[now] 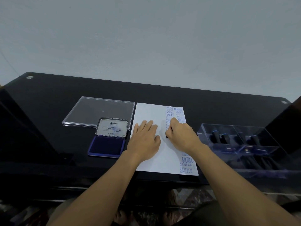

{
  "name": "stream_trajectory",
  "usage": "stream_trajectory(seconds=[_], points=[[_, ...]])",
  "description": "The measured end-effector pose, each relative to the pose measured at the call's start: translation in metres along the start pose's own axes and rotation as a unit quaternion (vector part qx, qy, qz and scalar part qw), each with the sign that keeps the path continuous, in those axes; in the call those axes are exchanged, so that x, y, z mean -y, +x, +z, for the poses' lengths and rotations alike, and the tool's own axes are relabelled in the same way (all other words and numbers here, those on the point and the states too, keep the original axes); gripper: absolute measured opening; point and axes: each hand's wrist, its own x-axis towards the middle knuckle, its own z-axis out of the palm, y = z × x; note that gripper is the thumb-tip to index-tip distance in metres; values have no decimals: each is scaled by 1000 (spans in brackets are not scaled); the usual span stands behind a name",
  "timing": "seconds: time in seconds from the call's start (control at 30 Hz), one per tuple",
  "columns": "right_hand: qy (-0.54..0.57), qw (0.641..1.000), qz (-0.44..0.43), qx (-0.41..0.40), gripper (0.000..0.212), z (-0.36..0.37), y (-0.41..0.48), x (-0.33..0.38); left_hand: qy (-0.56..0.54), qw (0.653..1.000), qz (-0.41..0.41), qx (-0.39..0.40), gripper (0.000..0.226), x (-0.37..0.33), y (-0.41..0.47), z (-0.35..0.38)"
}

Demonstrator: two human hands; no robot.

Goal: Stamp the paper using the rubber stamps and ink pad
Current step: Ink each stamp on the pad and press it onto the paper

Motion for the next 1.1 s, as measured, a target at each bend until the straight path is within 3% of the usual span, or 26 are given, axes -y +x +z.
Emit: stream_trajectory(seconds=[0.57, 0.77, 1.1], points=[[34, 999, -1, 28, 21, -6, 7, -3, -16, 1000, -7, 3, 48, -2, -1, -3], [148, 983, 26, -106, 22, -37, 9, -7, -28, 999, -15, 9, 50, -4, 0, -10], [175, 976, 28, -125, 14, -63, 10, -16, -115, 991, -27, -70, 49, -10, 0, -29]])
